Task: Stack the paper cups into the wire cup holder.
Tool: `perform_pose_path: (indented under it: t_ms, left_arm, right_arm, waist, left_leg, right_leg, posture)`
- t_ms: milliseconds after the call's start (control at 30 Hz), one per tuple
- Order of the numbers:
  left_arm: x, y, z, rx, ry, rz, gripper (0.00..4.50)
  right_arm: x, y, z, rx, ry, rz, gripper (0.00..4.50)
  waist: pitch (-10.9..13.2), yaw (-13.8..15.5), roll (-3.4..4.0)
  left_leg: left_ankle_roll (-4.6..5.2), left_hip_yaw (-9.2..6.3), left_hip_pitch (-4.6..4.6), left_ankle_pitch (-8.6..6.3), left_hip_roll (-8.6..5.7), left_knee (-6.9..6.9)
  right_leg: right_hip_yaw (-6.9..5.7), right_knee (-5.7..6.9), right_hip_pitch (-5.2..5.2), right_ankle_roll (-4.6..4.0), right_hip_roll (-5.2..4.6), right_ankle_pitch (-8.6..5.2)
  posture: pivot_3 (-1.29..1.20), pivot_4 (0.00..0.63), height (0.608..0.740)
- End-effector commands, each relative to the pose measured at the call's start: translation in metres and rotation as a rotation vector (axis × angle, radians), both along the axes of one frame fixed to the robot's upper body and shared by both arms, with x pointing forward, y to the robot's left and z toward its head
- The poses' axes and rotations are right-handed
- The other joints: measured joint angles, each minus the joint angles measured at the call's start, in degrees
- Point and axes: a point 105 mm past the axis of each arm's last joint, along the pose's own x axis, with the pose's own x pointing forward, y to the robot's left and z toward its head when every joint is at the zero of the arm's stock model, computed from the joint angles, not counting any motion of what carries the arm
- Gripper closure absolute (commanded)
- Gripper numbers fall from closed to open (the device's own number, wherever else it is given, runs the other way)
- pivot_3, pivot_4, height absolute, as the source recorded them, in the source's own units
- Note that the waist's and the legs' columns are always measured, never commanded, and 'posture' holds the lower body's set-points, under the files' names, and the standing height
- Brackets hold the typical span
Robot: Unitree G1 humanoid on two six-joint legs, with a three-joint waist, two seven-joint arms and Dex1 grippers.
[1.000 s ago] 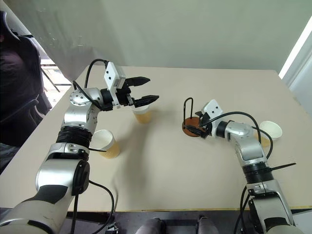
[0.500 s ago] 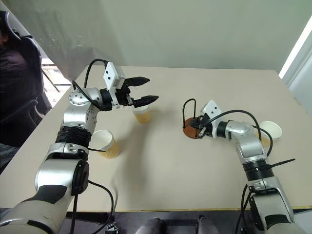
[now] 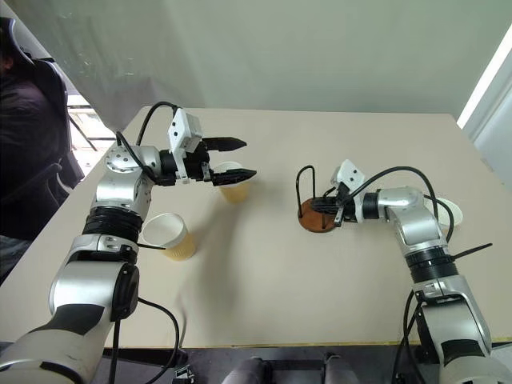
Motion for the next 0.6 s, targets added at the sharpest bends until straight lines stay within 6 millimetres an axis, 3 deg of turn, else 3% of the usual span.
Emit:
perform_pose_path:
  t_ms: [33, 600]
  left_arm:
    - [-0.002, 0.002, 0.01, 0.009, -0.036, -0.004, 0.34]
    - [-0.004, 0.005, 0.011, 0.031, -0.035, -0.005, 0.34]
  right_arm:
    - [-0.008, 0.009, 0.021, 0.007, -0.049, 0.084, 4.48]
    - [-0.036, 0.016, 0.008, -0.064, 0.011, 0.238, 4.48]
  waist:
    - [0.0, 0.0, 0.0]
    - [0.0, 0.0, 0.0]
  left_leg:
    - [0.0, 0.0, 0.0, 0.0, 0.0, 0.0]
    - [-0.03, 0.0, -0.01, 0.04, 0.0, 0.01]
  right_leg:
    - [0.0, 0.0, 0.0, -0.01, 0.0, 0.0]
    - [0.0, 0.04, -0.02, -0.05, 0.0, -0.01]
  posture:
    - [0.0, 0.15, 0.74]
    - [0.0, 0.15, 0.74]
